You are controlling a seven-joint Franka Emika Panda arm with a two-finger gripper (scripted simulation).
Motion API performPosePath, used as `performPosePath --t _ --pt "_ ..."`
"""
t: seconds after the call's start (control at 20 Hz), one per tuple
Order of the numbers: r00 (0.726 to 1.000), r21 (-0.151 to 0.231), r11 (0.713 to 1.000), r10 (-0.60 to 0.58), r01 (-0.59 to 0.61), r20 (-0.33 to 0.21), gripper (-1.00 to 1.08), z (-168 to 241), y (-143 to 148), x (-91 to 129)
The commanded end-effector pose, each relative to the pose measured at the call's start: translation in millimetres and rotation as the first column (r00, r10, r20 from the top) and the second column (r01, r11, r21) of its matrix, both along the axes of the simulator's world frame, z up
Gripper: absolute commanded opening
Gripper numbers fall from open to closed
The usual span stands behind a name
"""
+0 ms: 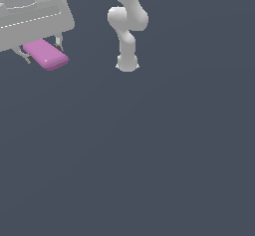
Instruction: Pick up the object and move it to a goal position.
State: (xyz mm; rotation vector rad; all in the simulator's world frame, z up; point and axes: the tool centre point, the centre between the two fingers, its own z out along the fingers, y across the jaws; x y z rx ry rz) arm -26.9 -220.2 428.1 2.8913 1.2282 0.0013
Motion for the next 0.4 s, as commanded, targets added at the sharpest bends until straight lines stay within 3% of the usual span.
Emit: performPosePath --t 0.0,0.35 --pt "1.000 0.000 1.000 0.001 -0.001 -0.001 -1.00 7.1 -5.2 0.0" --pt "1.000 0.000 1.000 0.001 -0.001 -0.001 -1.00 14.3 -10.9 0.3"
